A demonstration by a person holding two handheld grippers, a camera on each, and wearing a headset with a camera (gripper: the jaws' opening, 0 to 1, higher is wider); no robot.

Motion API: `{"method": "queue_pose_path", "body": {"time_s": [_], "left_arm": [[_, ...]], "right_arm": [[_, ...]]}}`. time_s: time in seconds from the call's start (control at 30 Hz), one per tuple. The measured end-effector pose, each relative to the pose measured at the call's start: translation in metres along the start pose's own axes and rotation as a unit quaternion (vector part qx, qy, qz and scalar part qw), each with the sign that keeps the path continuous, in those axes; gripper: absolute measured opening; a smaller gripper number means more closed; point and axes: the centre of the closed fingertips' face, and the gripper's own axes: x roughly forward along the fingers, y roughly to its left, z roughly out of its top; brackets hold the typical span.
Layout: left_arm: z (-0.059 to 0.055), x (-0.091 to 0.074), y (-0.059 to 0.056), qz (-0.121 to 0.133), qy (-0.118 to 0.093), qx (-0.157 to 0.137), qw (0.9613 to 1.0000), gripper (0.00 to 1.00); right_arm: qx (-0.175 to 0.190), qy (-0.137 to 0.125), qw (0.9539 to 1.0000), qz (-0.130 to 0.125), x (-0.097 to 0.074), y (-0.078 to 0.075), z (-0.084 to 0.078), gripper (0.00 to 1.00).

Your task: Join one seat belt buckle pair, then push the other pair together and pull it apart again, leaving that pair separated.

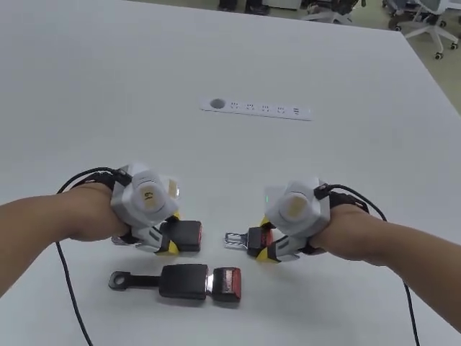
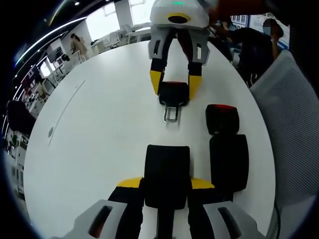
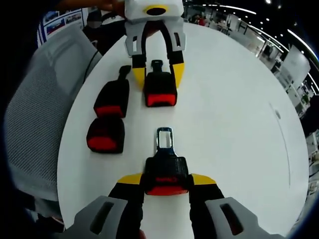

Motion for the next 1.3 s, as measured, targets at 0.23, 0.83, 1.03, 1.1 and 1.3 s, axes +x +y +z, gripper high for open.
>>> {"method": "queue_pose_path", "body": {"time_s": [0.23, 0.83, 1.03, 1.1, 1.3], "left_arm": [[-0.002, 0.002, 0.001, 0.000, 0.005, -0.001, 1.0000, 0.35], [0.001, 0.001, -0.001, -0.003, 0.003, 0.007, 1.0000, 0.35], [0.002, 0.001, -0.001, -0.006, -0.004, 0.016, 0.9999, 0.34], [0.002, 0.001, -0.002, -0.009, -0.008, 0.015, 0.9998, 0.33], [0.003, 0.001, -0.003, -0.007, -0.018, 0.005, 0.9998, 0.33]], "right_arm": [[-0.008, -0.009, 0.9999, 0.004, 0.008, 0.004, 0.021, 0.32], [-0.022, -0.013, 0.9997, 0.003, 0.025, 0.003, 0.046, 0.32], [-0.026, -0.012, 0.9996, 0.003, 0.021, 0.005, 0.046, 0.30], [-0.028, -0.012, 0.9995, 0.002, 0.019, 0.007, 0.048, 0.30], [-0.026, -0.013, 0.9996, -0.003, 0.023, 0.004, 0.051, 0.29]]}}
